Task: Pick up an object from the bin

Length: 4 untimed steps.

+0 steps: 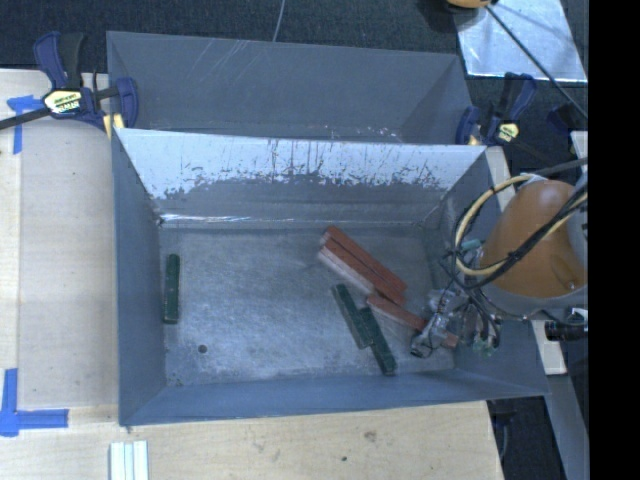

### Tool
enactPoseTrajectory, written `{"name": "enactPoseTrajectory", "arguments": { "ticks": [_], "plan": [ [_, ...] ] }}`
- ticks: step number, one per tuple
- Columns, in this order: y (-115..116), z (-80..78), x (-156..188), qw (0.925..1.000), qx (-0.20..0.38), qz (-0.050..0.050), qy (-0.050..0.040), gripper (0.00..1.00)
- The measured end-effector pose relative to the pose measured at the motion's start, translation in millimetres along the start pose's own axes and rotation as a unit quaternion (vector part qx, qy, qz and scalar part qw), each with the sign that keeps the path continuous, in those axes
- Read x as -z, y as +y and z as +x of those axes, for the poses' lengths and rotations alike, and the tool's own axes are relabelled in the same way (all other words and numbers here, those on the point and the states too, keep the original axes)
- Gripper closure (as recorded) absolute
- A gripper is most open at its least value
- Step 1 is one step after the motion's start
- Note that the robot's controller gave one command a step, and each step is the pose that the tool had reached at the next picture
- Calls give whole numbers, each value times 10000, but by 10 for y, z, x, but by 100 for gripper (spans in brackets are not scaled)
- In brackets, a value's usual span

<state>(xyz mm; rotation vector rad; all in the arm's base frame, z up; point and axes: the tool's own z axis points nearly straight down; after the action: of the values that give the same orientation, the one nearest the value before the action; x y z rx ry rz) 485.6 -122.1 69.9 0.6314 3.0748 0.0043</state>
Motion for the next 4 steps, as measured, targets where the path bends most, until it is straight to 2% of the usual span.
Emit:
{"name": "enactPoseTrajectory", "arguments": {
  "ticks": [1,2,3,4],
  "plan": [
    [-6,14,56,10000,1,10,22,100],
    [-13,15,258,10000,-1,18,26,100],
    [-11,-9,369,10000,2,13,-17,100],
    [-13,-7,434,10000,1,13,-19,100]
  ]
}}
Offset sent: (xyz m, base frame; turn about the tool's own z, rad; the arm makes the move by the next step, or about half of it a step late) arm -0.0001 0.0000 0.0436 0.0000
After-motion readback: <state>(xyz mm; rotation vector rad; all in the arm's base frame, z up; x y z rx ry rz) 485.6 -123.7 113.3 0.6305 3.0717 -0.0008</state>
